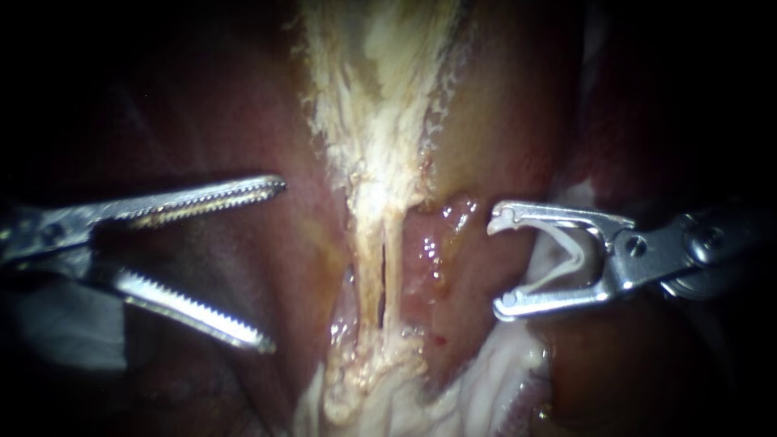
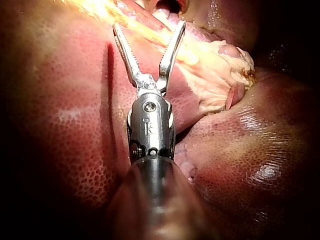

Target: Grabbing gallbladder

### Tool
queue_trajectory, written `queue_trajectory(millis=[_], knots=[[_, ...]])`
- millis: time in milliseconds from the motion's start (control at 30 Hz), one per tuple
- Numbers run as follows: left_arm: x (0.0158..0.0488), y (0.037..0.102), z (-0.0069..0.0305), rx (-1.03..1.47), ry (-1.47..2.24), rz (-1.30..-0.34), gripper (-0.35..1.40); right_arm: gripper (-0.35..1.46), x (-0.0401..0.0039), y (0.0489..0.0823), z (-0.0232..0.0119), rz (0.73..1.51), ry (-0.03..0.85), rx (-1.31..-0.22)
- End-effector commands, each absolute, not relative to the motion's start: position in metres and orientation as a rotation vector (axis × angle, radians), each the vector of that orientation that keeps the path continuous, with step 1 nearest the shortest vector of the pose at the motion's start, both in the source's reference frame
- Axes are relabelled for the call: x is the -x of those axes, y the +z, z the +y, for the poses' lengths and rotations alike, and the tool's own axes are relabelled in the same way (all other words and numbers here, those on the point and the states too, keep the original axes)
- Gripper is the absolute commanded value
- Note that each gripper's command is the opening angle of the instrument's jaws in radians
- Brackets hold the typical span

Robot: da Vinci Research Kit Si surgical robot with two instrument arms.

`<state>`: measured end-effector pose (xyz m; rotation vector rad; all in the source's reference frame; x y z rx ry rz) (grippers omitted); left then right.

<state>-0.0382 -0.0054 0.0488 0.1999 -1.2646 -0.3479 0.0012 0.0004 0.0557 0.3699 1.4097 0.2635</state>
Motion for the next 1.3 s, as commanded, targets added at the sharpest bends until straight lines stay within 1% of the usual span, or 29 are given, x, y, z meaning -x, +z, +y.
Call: queue_trajectory(millis=[33,200,367,500,733,833,1200,1300], knots=[[0.0382,0.0488,-0.0054,-0.2,-0.348,-1.265,0.84,0.58,-0.0012,0.0557,0.0004,1.41,0.263,-0.37],[0.0383,0.0487,-0.0055,-0.195,-0.352,-1.262,0.83,0.58,-0.0012,0.0557,0.0004,1.41,0.263,-0.37],[0.0388,0.0484,-0.0056,-0.185,-0.409,-1.243,0.74,0.58,-0.0012,0.0558,0.0004,1.409,0.264,-0.37],[0.0402,0.0483,-0.0055,-0.2,-0.5,-1.225,0.69,0.58,-0.0012,0.0558,0.0004,1.409,0.265,-0.369],[0.0428,0.0486,-0.0055,-0.183,-0.619,-1.192,0.66,0.58,-0.0012,0.0558,0.0004,1.409,0.264,-0.369],[0.0435,0.0487,-0.0054,-0.169,-0.652,-1.179,0.64,0.58,-0.0012,0.0558,0.0004,1.409,0.264,-0.37],[0.045,0.0489,-0.0052,-0.149,-0.774,-1.137,0.46,0.58,-0.0012,0.0558,0.0004,1.41,0.264,-0.37],[0.0455,0.0489,-0.0051,-0.15,-0.817,-1.116,0.36,0.58,-0.0012,0.0557,0.0004,1.41,0.263,-0.37]])
